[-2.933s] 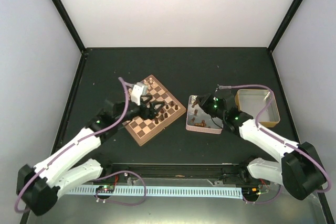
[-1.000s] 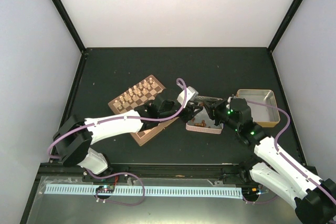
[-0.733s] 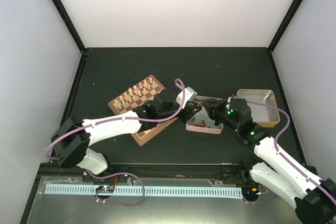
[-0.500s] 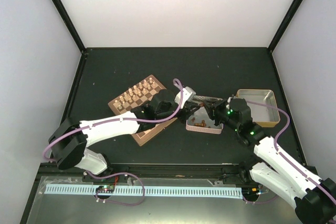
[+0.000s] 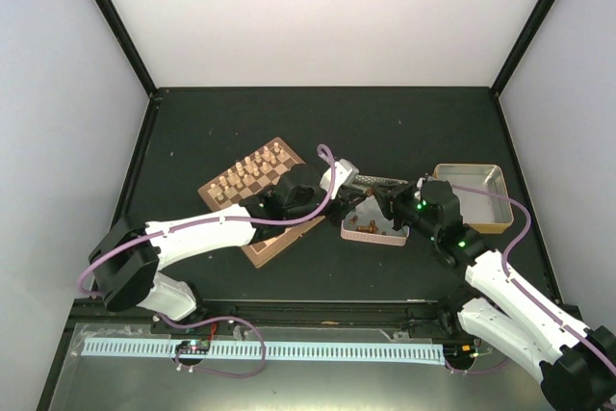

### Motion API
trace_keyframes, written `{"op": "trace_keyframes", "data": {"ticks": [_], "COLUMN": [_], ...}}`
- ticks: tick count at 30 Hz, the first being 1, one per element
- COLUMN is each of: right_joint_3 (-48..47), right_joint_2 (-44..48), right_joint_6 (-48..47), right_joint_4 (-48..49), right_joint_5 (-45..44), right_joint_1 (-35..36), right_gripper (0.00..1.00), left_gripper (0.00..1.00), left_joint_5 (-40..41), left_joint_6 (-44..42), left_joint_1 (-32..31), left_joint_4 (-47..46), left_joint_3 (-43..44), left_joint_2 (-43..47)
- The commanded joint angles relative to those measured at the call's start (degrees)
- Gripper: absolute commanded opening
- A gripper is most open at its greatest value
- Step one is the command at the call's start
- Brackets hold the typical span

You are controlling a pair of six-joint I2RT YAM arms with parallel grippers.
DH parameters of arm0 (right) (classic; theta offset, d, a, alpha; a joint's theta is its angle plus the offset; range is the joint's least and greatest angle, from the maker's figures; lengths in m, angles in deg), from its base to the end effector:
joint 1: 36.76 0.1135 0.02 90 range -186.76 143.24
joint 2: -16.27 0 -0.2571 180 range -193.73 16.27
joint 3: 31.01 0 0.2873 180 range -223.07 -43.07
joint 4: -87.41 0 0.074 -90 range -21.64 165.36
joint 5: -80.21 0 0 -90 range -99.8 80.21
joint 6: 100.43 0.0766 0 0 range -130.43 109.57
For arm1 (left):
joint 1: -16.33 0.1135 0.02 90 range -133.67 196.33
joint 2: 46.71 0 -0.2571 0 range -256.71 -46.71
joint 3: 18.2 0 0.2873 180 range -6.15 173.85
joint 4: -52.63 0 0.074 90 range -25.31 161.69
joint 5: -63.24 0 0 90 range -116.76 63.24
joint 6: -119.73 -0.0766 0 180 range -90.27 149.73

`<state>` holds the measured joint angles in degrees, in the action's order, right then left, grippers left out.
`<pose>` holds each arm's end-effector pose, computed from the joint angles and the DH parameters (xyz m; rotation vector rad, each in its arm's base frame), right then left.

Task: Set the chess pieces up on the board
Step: Pick up the chess piece from the storage box.

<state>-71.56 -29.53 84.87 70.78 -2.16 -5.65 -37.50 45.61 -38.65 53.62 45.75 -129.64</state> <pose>0.2225 0.1461 0.2157 1.1378 2.0100 1.4617 0.2180 -0.3360 0.2242 0.8104 1.8800 -0.9861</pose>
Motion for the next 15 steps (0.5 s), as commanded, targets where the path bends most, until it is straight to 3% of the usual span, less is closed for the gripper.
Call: {"op": "trace_keyframes", "data": {"ticks": [1,6,15], "right_joint_3": [0.2,0.0,0.4], "right_joint_2": [0.1,0.1,-0.6], "right_joint_6": [-1.2,-7.0,-16.1], "right_joint_4": [0.9,-2.2,-5.8], "right_joint_5": [-2.3,-8.6,-14.8], "right_joint_1": [0.1,0.1,0.0], "right_gripper": [0.01,0.01,0.01], "left_gripper": [0.02,0.01,0.02], "left_joint_5": [0.4,4.2,12.1], "left_joint_6": [-0.6,-1.3,-1.4], "left_joint_1": [-0.2,-0.2,4.4], "left_joint_4": [1.9,10.7,39.9], "left_joint_3": [1.0,2.8,6.0], "left_joint_2": [1.4,3.1,8.7]}}
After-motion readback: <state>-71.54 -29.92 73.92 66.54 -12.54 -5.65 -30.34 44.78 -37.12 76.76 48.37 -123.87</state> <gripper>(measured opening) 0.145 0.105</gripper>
